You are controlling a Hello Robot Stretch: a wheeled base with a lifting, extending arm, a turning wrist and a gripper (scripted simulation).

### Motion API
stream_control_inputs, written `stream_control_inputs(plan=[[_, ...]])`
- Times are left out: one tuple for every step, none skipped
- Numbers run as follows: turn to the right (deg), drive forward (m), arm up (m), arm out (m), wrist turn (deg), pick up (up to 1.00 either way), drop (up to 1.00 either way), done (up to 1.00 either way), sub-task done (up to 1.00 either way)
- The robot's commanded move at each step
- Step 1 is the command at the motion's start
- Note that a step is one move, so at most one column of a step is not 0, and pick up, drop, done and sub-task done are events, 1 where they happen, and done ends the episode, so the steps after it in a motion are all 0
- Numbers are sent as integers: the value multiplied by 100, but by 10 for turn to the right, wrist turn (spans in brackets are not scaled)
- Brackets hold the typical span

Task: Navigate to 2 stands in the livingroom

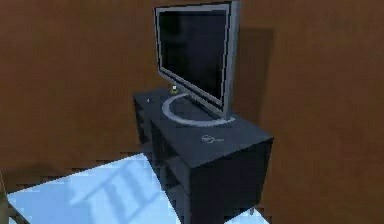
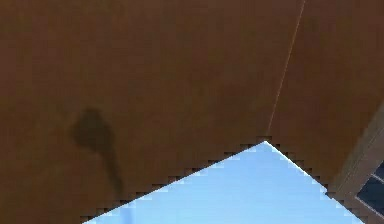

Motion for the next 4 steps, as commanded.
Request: stream_control_inputs(plan=[[-450, 0, 0, 0, 0, 0, 0, 0, 0], [-450, 0, 0, 0, 0, 0, 0, 0, 0], [-450, 0, 0, 0, 0, 0, 0, 0, 0], [-150, 0, 0, 0, 0, 0, 0, 0, 0]])
